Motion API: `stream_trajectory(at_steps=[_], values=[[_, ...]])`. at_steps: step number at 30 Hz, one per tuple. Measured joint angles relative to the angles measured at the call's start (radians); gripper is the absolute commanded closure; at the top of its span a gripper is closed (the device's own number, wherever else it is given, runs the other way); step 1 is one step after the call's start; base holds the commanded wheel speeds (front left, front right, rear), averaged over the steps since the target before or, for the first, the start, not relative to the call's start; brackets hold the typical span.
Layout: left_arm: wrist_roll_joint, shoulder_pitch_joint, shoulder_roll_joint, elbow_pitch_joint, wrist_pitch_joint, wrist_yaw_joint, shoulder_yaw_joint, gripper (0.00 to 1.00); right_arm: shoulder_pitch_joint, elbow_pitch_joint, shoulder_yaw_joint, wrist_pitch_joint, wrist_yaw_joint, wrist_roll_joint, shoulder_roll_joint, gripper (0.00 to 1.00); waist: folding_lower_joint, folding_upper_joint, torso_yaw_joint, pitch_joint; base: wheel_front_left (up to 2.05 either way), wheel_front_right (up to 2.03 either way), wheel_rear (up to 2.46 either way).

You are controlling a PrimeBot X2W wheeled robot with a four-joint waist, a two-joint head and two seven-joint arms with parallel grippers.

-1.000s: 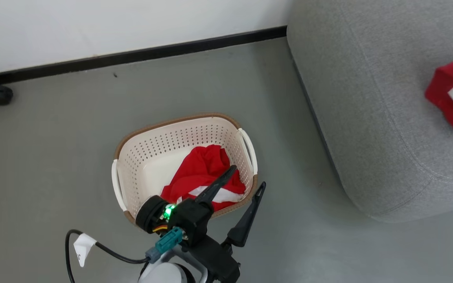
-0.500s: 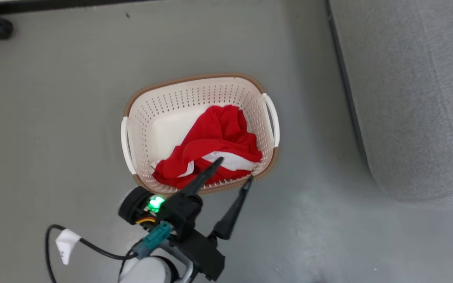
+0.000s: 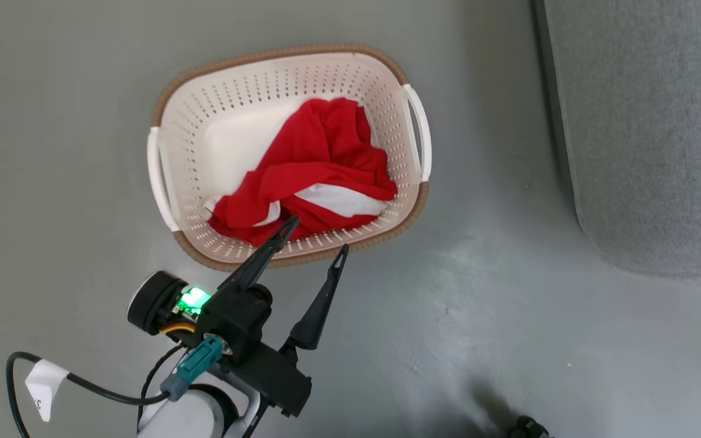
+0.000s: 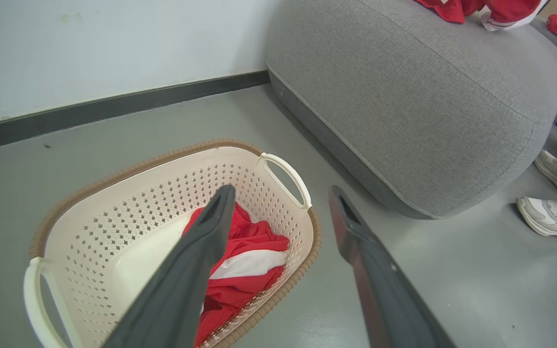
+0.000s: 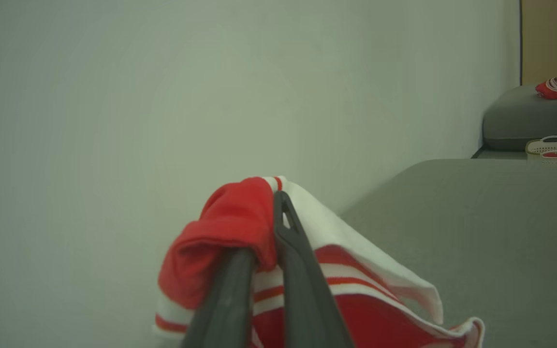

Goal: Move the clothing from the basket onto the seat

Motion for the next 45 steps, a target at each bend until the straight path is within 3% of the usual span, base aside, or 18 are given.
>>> stream_trajectory(at_steps=[5,14,15,16,17,18,29,45], values=[[0.008,-0.02,-0.007,-0.012,0.01,0.0,-0.005,0.0,0.053,0.045,0.046,0.0,0.0,0.0,0.089,1.0,0.0001,0.0,-0.018,0.054,0.0,0.0,0.0],[0.008,-0.036,-0.007,-0.017,0.012,0.026,0.021,0.0,0.066,0.095,0.078,0.0,0.0,-0.002,0.1,1.0,0.0,0.0,-0.034,0.098,0.0,0.0,0.0],[0.007,-0.036,-0.009,-0.017,0.01,0.026,0.021,0.0,0.067,0.099,0.082,0.0,0.0,-0.006,0.1,0.95,0.0,-0.0001,-0.035,0.097,0.0,0.0,0.0],[0.007,-0.037,-0.012,-0.016,0.008,0.026,0.021,0.0,0.068,0.1,0.083,0.0,0.0,-0.007,0.1,0.65,0.0,-0.0001,-0.036,0.096,0.0,0.0,0.0],[0.007,-0.037,-0.016,-0.017,0.007,0.026,0.021,0.0,0.068,0.101,0.084,0.0,0.0,-0.007,0.1,0.06,0.0,-0.0001,-0.037,0.094,0.0,0.0,0.0],[0.007,-0.038,-0.02,-0.016,0.007,0.026,0.021,0.0,0.07,0.101,0.088,0.0,0.0,-0.011,0.099,0.0,0.0,-0.0001,-0.038,0.092,0.0,0.0,0.0],[-0.014,-0.041,-0.052,0.048,-0.045,0.034,0.042,0.0,0.185,-0.005,0.166,0.0,0.0,-0.063,0.103,0.0,-0.0002,-0.0001,-0.063,0.035,0.0,0.0,0.0],[-0.099,0.006,-0.124,0.191,-0.147,0.034,0.063,0.0,0.635,-0.363,0.236,0.0,0.0,-0.104,0.261,0.0,-0.0003,-0.0003,-0.085,-0.156,0.0,0.0,0.0]])
